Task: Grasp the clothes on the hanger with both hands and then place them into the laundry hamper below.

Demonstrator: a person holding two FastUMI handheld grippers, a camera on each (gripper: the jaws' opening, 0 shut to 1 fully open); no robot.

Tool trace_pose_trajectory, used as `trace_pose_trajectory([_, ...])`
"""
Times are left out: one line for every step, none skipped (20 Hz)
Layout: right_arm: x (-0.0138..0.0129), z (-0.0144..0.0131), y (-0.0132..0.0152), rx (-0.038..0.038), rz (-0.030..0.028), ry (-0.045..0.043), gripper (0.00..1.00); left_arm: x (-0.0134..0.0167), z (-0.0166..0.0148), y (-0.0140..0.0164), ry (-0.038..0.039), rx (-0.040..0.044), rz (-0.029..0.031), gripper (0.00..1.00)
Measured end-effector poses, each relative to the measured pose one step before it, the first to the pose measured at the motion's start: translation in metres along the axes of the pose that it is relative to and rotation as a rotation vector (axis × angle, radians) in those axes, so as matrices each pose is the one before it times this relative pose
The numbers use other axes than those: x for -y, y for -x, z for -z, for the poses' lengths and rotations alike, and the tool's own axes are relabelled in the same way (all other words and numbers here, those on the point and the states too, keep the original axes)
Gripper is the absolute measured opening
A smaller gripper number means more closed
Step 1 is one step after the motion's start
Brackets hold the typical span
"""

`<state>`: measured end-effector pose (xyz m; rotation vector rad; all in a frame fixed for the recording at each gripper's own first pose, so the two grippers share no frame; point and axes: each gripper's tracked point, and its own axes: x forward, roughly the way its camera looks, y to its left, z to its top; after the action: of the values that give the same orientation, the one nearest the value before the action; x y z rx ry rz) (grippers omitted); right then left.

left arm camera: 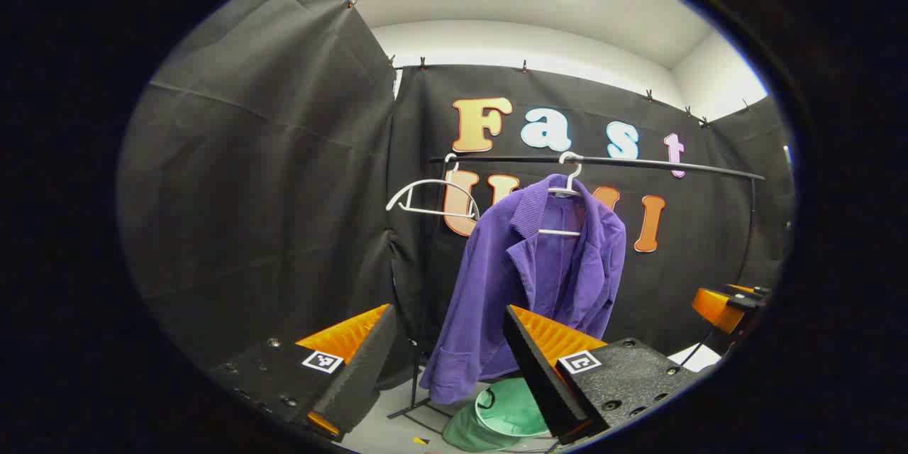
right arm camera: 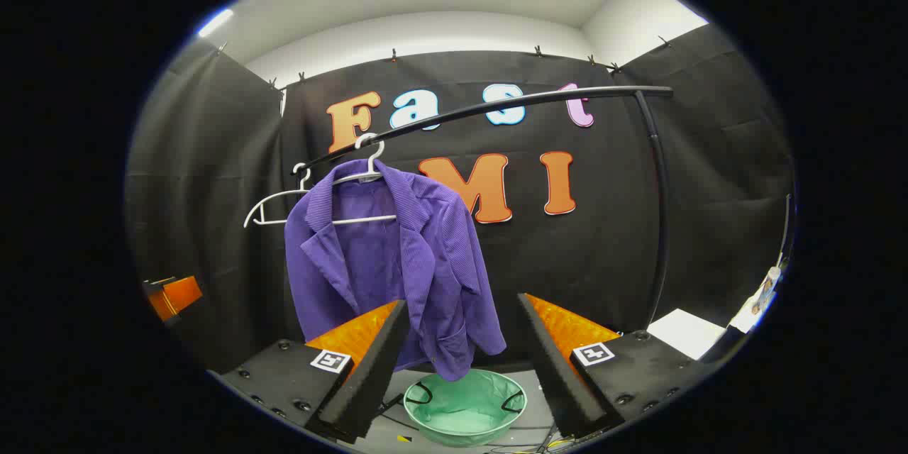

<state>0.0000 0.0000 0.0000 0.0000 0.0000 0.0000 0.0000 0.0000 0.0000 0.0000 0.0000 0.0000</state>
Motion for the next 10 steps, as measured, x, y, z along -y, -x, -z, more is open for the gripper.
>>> trace_pose_trajectory([0.00471,-0.00013,-0.00687,0.00085,0.0008,-0.00343,0.98,-0.00058,0.00085,0.00077,0.00391,-0.00325,-0.00585,0.95])
trace_pose_trajectory([0.0047,-0.00006,-0.00901,-0.00347,0.00281,0.00547,0.98,0.0001,0.00041,0.00009,0.00204,-0.00484,-0.0063,0.95])
trace_pose_trajectory([0.00259,-0.00207,-0.00904,-0.00112,-0.00436,0.01189,0.98,0.00039,0.00073,0.00116,-0.00105,-0.0086,-0.00434,0.95])
trace_pose_trajectory([0.00134,-0.00259,-0.00746,0.00608,-0.00905,0.01302,0.98,0.00028,-0.00021,0.00016,-0.00175,-0.00181,-0.00032,0.92])
trace_pose_trajectory([0.00059,-0.00217,-0.00768,0.00722,-0.01112,0.01043,0.98,-0.00052,-0.00025,-0.00099,-0.00271,0.00289,-0.00202,0.92])
trace_pose_trajectory([0.00128,-0.0005,-0.00862,0.00132,-0.01284,0.00586,0.98,-0.00104,-0.00086,0.0002,-0.00384,0.00456,-0.00721,0.92])
trace_pose_trajectory([0.00054,0.00146,-0.0069,-0.00267,-0.01471,0.00094,0.98,0.00022,0.00051,-0.00045,-0.0035,0.00066,-0.00683,0.92])
trace_pose_trajectory([0.0001,0.00058,-0.0054,-0.00134,-0.01446,-0.00456,0.98,0.0002,0.00029,0.00006,-0.00043,-0.00028,-0.00358,0.95])
trace_pose_trajectory([0.00145,0.00022,-0.0039,-0.00042,-0.01212,-0.00648,0.98,0.00016,0.00001,-0.00096,0.00201,-0.00046,-0.00196,0.95])
trace_pose_trajectory([0.00305,0.00173,-0.00487,-0.00416,-0.00848,-0.00559,0.98,0.00033,0.00015,0.00023,0.00321,-0.0025,-0.0052,0.95])
